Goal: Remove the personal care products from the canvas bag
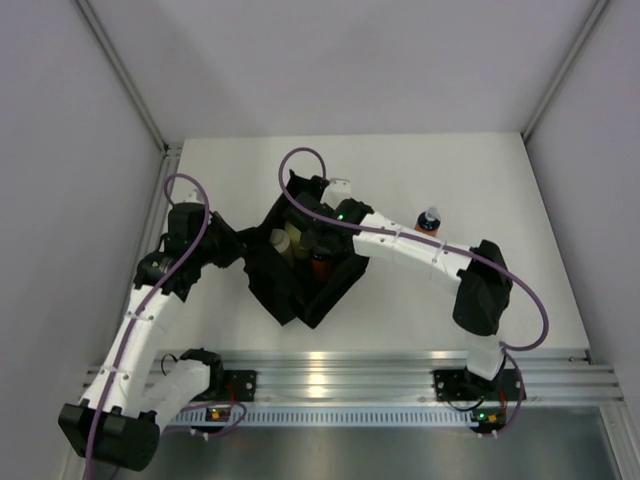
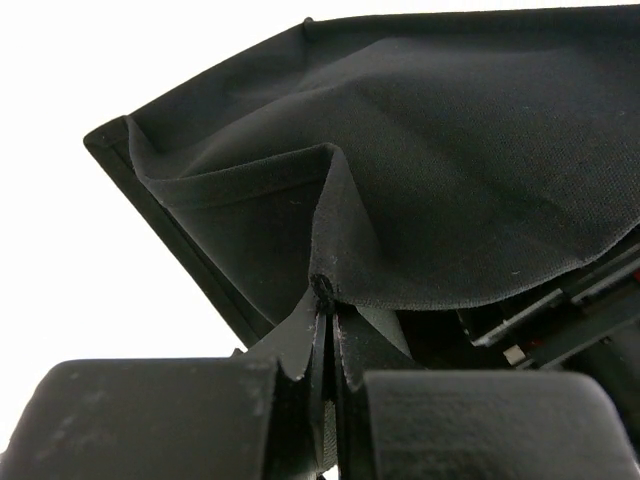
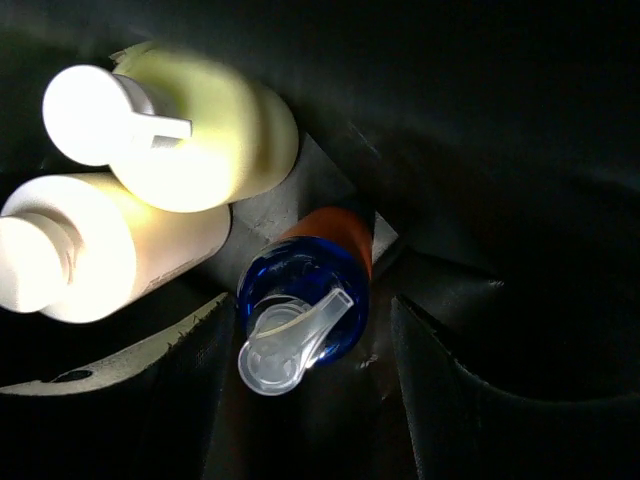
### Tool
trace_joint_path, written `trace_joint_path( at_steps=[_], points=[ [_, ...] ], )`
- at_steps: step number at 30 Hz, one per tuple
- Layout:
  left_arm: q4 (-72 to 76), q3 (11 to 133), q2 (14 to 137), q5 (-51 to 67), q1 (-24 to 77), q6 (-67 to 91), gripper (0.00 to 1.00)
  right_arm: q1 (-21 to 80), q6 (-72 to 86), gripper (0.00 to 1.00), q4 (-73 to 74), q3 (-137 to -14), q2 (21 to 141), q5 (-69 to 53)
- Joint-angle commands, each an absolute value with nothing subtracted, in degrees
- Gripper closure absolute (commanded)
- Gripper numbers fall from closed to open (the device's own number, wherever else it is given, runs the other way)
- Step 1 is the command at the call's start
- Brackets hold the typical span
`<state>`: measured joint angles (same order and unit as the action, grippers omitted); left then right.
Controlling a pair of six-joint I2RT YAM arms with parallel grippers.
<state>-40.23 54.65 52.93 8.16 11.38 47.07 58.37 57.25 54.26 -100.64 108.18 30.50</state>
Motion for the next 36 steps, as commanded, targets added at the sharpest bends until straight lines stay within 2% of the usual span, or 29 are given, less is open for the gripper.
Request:
trace_joint_path(
  at_steps=[1, 9, 21, 26, 29, 32, 33, 35, 36],
  points=[
    [-42.1, 53.4, 52.4, 9.8, 12.0, 46.7, 1.0, 57.5, 59.7, 0.37, 58.4, -103.3, 109.2, 31.3],
    [-42.2, 52.7, 52.6, 11.1, 12.0, 46.1, 1.0, 57.4, 59.9, 0.39, 58.3, -105.9, 111.5, 31.6],
    [-42.2, 52.6, 53.2, 11.8, 12.0, 45.7, 1.0, 57.4, 56.5, 0.5, 58.4, -106.4, 113.6, 33.7],
    [-42.2, 52.5, 52.9, 11.4, 12.0, 45.7, 1.0, 57.5, 55.3, 0.64, 58.3, -106.1, 114.2, 34.0],
    [-42.1, 52.5, 52.8, 11.2, 12.0, 45.7, 1.0, 57.7, 54.3, 0.76, 58.3, -106.6, 114.3, 34.2],
    [-42.1, 52.6, 53.0, 10.8, 12.0, 45.6, 1.0, 57.7, 53.4, 0.81, 58.3, -107.3, 114.9, 34.2],
    [-42.1, 52.7, 53.1, 10.6, 12.0, 45.5, 1.0, 57.7, 53.2, 0.87, 58.3, -107.5, 115.1, 34.2],
    [-42.1, 53.0, 53.2, 10.5, 12.0, 45.4, 1.0, 58.0, 52.0, 0.88, 58.3, -108.1, 115.4, 34.1],
    [-42.1, 53.1, 53.2, 10.3, 12.0, 45.3, 1.0, 58.1, 51.6, 0.84, 58.3, -108.4, 115.7, 33.8]
  ],
)
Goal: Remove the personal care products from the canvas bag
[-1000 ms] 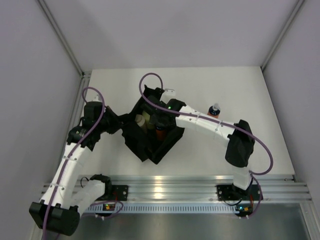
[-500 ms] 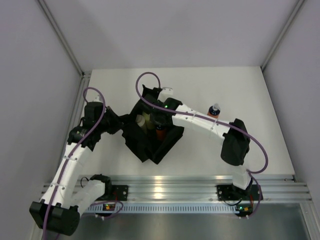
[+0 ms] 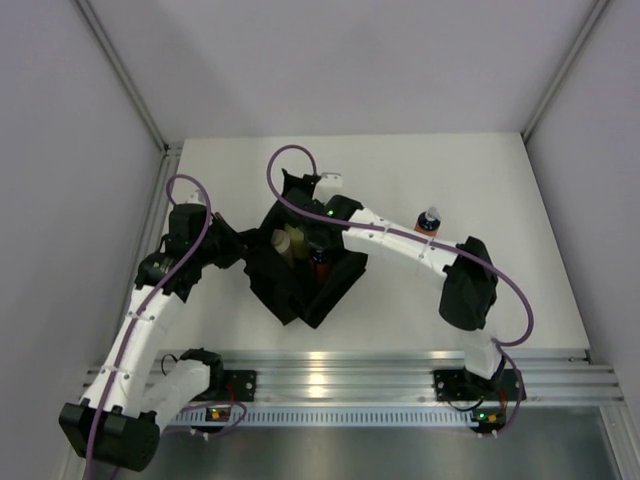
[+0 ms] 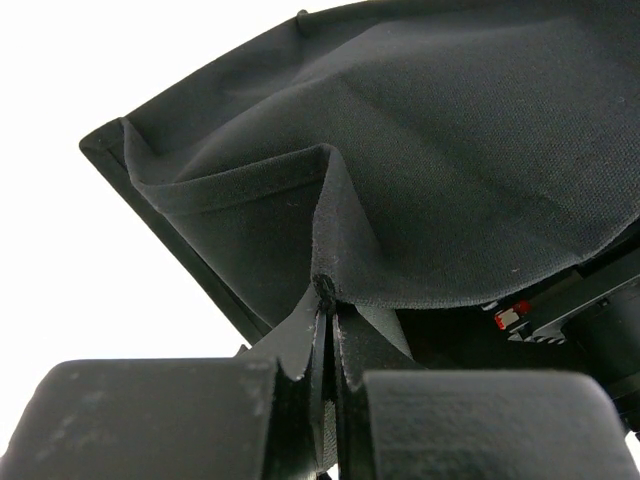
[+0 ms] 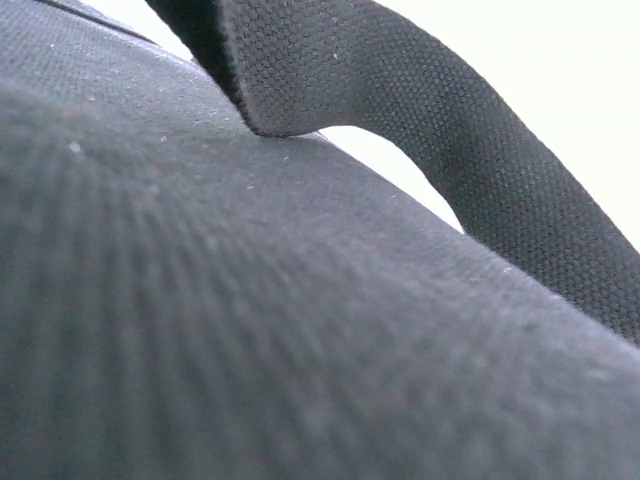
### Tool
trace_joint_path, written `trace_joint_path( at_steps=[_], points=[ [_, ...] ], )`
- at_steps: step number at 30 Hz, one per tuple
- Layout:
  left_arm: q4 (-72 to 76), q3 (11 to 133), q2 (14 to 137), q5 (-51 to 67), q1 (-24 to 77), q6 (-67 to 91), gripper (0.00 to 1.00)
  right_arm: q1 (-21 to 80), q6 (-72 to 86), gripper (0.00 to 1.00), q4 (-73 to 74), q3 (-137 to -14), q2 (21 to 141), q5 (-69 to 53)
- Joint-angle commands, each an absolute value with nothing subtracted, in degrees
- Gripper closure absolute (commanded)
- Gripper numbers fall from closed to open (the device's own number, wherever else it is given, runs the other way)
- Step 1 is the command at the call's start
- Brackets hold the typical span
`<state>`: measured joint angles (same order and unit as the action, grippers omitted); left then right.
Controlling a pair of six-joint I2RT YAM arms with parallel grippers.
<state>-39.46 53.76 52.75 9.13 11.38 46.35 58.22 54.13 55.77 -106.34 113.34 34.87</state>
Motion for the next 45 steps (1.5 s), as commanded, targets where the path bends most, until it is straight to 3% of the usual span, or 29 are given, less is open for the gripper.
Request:
trace_joint_path(
  at_steps=[1, 3, 12, 36, 40, 45],
  points=[
    [-42.2, 53.3, 53.3, 10.0, 12.0, 45.2, 1.0, 58.1, 51.2, 0.77, 58.3, -108.5, 115.7, 33.6],
    [-42.1, 53.3, 53.3, 9.9, 12.0, 45.2, 1.0, 58.1, 50.5, 0.57, 58.4, -108.4, 115.5, 33.7],
    [-42.2, 52.8, 53.3, 9.9, 12.0, 45.2, 1.0, 58.2, 48.5, 0.48, 58.3, -108.8, 112.6, 33.0],
    [-42.2, 53.0, 53.3, 10.7, 12.0, 44.2, 1.0, 60.6, 46.3, 0.34, 58.0, -108.5, 109.1, 34.0],
    [-42.2, 53.2, 53.5, 11.0, 12.0, 43.8, 1.0, 60.9, 45.6, 0.34, 58.0, -108.8, 109.8, 34.2],
    [-42.2, 53.7, 53.7, 11.2, 12.0, 43.4, 1.0, 61.6, 45.2, 0.42, 58.0, -109.0, 110.0, 35.6]
  ],
)
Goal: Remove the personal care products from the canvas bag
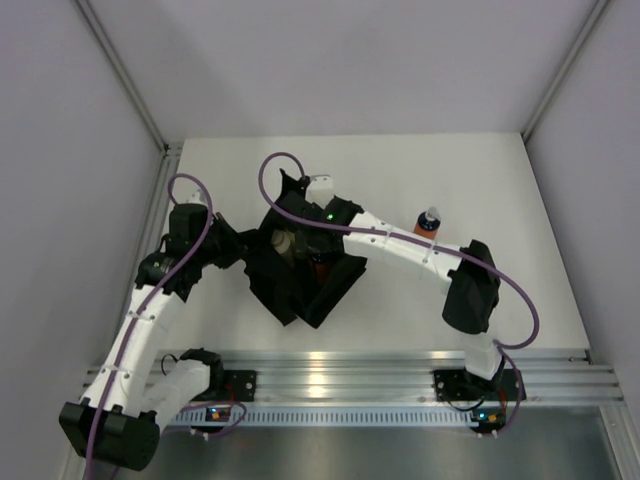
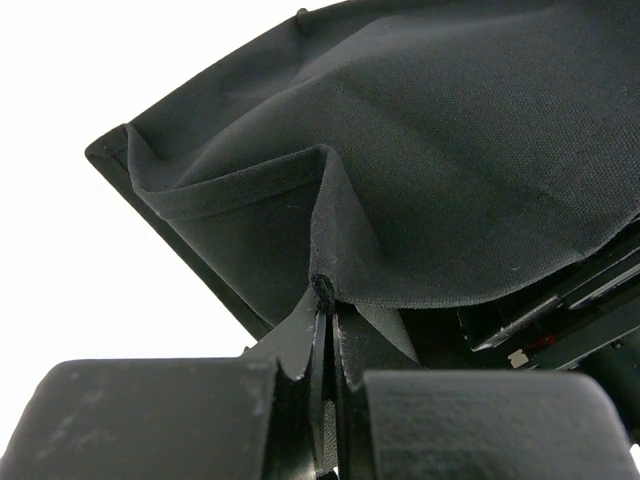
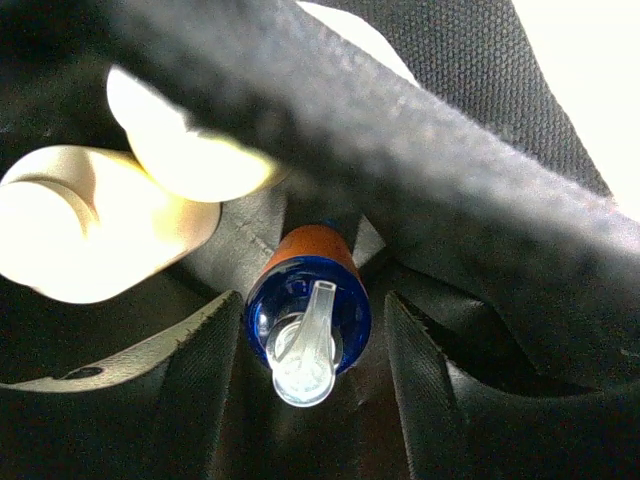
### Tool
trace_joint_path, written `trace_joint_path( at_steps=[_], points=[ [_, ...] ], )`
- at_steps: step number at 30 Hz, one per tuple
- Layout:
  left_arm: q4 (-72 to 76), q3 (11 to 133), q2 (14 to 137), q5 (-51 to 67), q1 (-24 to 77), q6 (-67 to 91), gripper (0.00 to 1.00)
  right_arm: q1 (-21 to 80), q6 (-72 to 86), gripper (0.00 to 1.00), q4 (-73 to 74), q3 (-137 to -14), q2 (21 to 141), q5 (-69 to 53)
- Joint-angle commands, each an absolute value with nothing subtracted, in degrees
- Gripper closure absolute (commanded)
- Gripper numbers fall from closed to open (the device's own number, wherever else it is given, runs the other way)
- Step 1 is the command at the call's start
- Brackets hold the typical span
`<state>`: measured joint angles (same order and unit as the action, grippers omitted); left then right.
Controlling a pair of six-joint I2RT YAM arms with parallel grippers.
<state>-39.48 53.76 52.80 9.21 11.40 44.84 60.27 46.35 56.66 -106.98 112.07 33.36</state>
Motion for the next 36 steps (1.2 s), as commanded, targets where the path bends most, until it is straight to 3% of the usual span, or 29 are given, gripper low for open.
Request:
trace_joint_path(
  at_steps=[1, 9, 20, 31, 36],
  points=[
    [-42.2, 53.7, 53.7, 11.2, 12.0, 43.4, 1.0, 61.6, 45.3, 0.43, 58.0, -109.0, 110.0, 35.6],
    [-42.3, 54.0, 53.9, 11.4, 12.0, 43.1, 1.0, 61.6, 45.3, 0.48, 58.1, -108.2, 111.0, 35.9],
    [-42.2, 54.1, 53.9, 11.1, 12.0, 43.0, 1.0, 62.2, 44.6, 0.43, 58.1, -106.5, 109.6, 35.0],
    [-42.2, 54.2, 53.9, 10.8, 12.0, 43.0, 1.0, 62.5, 45.2, 0.45, 58.1, -104.9, 108.8, 35.2],
    [-42.2, 54.2, 54.0, 10.9, 12.0, 43.0, 1.0, 62.3, 44.7, 0.54, 58.1, -105.6, 109.9, 35.7]
  ],
)
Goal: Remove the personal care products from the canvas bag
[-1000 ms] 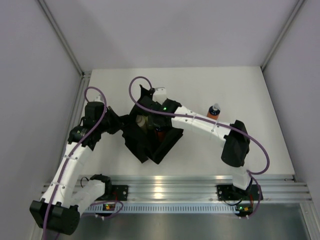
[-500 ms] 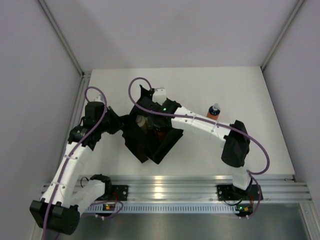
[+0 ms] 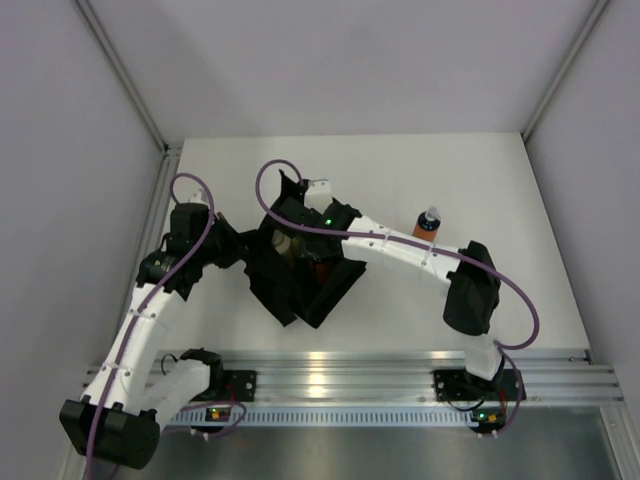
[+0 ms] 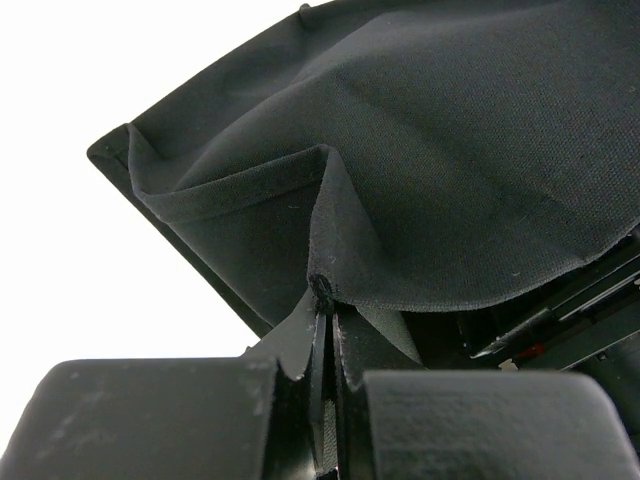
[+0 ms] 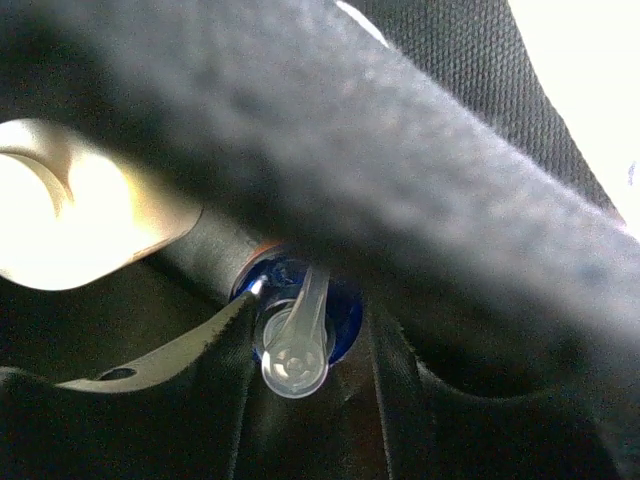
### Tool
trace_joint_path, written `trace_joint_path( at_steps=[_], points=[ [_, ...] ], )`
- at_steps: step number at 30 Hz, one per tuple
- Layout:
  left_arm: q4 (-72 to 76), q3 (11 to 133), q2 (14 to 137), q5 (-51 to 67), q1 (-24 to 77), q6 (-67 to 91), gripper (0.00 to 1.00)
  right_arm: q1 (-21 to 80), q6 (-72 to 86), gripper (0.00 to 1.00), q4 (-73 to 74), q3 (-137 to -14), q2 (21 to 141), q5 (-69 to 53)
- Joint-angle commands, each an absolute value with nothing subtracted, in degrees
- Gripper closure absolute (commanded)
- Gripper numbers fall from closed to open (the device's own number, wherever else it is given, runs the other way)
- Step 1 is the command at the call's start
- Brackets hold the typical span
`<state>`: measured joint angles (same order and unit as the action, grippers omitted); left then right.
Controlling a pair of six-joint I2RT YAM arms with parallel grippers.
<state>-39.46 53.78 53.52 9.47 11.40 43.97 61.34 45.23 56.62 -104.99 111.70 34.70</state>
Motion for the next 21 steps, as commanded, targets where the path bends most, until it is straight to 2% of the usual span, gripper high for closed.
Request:
trace_joint_path(
  at_steps=[1, 9, 10, 13, 21],
  points=[
    [-42.3, 54.3, 54.0, 10.9, 12.0, 43.0, 1.0, 62.4, 44.8, 0.56, 58.1, -105.6, 110.0, 35.7],
    [-42.2, 54.1, 53.5, 10.9, 12.0, 43.1, 1.0, 62.3, 44.6, 0.76, 58.1, -105.6, 109.9, 35.5],
    [-42.2, 54.1, 53.5, 10.9, 12.0, 43.2, 1.0, 62.3, 44.5, 0.86, 58.1, -105.8, 109.9, 35.3],
    [-42.2, 54.3, 53.5, 11.0, 12.0, 43.2, 1.0, 62.4, 43.7, 1.0, 58.1, -107.2, 109.3, 35.2],
    [-42.2, 54.3, 53.3, 10.8, 12.0, 43.1, 1.0, 62.9, 38.2, 1.0, 57.3, -112.6, 108.2, 36.1]
  ],
)
